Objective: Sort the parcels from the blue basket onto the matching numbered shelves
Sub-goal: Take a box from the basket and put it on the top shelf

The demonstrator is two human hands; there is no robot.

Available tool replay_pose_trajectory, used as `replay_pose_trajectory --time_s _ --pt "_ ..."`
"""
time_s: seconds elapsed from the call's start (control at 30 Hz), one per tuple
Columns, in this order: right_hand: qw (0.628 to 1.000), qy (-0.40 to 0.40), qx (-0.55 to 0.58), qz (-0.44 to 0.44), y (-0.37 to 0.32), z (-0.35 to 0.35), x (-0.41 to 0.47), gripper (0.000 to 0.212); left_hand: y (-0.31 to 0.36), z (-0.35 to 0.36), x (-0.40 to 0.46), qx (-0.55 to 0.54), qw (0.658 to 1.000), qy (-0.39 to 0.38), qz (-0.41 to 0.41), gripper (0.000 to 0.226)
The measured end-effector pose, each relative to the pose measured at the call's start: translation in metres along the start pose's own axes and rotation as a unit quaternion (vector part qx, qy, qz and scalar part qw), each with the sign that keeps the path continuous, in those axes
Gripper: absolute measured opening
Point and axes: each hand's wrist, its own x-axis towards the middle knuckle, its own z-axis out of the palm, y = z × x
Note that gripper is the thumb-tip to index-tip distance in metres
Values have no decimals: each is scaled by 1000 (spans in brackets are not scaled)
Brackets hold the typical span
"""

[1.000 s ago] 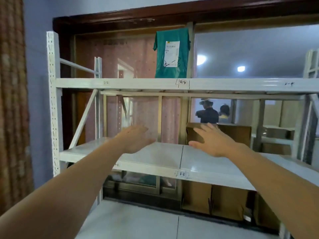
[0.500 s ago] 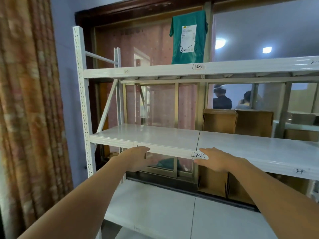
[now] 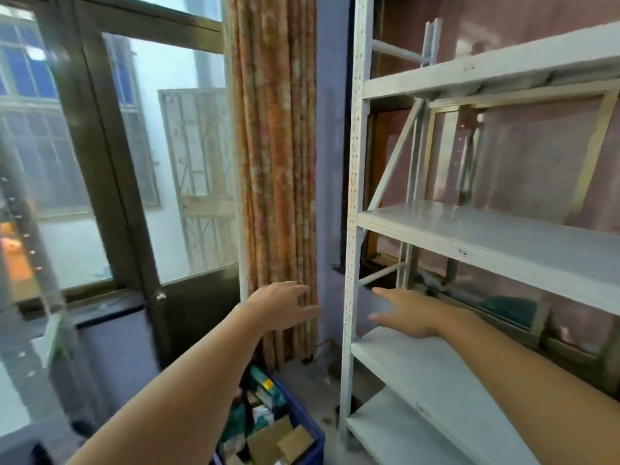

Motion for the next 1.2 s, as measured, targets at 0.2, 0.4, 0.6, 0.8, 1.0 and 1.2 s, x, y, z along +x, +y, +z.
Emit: replay_pose_trajectory --time_s 0.2,0.4,0.6,0.8,1.0,1.2 --pt "997 -49 -31 -56 -50 42 90 85 -101 26 6 -25 996 -28 -85 79" --pt "994 -88 -30 -59 -57 78 170 91 -159 54 39 -43 987 -68 -140 89" --pt "988 -122 -49 -80 -46 94 252 87 -188 78 93 -59 978 -86 -182 85" --pt "977 -161 -64 -124 -41 107 346 85 -209 105 145 -83 963 -101 -236 85" --pt "960 -188 -89 -186 -61 121 412 80 -238 132 171 -95 943 -123 -294 84" --pt "956 -219 -86 -178 -70 150 456 81 -277 159 202 -105 937 -142 -300 88"
